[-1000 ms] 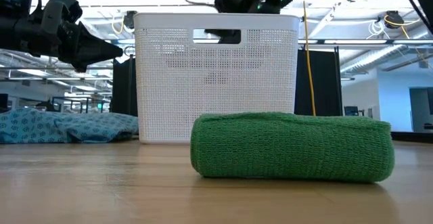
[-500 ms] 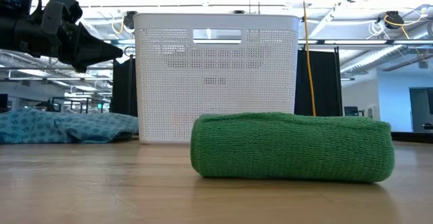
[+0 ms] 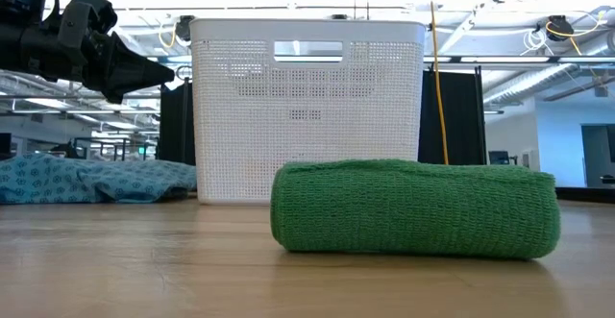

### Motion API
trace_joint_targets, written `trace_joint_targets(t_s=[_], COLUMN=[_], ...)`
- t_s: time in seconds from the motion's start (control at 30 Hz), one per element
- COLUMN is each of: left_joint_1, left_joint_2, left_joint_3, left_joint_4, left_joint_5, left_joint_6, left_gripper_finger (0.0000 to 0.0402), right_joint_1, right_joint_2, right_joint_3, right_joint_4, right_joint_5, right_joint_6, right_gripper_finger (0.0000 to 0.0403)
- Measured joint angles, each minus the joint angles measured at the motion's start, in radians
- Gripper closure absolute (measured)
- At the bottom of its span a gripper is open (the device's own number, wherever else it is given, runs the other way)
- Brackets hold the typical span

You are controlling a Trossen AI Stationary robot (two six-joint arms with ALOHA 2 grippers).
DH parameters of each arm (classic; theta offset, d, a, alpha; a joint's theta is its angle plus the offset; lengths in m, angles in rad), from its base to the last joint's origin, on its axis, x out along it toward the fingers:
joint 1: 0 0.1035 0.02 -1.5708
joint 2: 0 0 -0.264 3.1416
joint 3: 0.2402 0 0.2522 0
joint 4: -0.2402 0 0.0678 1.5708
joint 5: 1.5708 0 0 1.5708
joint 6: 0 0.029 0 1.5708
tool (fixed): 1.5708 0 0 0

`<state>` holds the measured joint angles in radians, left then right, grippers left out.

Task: Pick & place medical supplies in basket/bin
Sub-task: Put the rolled green bandage into the white container

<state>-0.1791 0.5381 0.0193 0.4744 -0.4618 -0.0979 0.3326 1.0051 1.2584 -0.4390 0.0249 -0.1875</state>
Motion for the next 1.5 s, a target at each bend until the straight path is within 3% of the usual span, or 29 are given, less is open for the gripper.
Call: trace_joint_targets(t_s=[0.1,0.23,0.33,0.47,0.63,0.83,1.03,1.5], left_joint_1=[0.000,0.000,0.000,0.000,0.000,0.000,0.000,0.000], left_joint_2=[0.000,0.000,0.000,0.000,0.000,0.000,0.000,0.000], left_joint_3=[0.000,0.000,0.000,0.000,0.000,0.000,0.000,0.000], left_joint_4=[0.000,0.000,0.000,0.000,0.001,0.001,0.001,0.001], left_joint_5=[0.000,0.000,0.000,0.000,-0.003,-0.011,-0.010,-0.010], left_joint_6=[-0.002,-0.003,-0.003,-0.003,-0.005,-0.003,-0.008,0.037], left_gripper_finger=[0.0360,0.0360,0.0360,0.0360,0.0360,0.0360,0.0360,0.0360], right_joint_1=[0.044,0.077,0.087,0.068,0.041,0.041,0.040,0.039], right_joint_2=[-0.145,-0.349,-0.507,-0.722,-0.910,-0.935,-0.939,-0.939], right_joint_3=[-0.201,-0.464,-0.614,-0.706,-0.752,-0.889,-1.039,-1.152], right_joint_4=[0.129,0.276,0.291,0.241,0.223,0.219,0.401,0.542], right_joint_5=[0.076,0.095,0.159,0.266,0.232,0.227,0.183,0.189], right_joint_6=[0.019,0.077,0.098,0.090,0.142,0.223,0.179,0.075], right_gripper_finger=[0.0401,0.0401,0.0402,0.0402,0.0402,0.0402,0.0403,0.0403])
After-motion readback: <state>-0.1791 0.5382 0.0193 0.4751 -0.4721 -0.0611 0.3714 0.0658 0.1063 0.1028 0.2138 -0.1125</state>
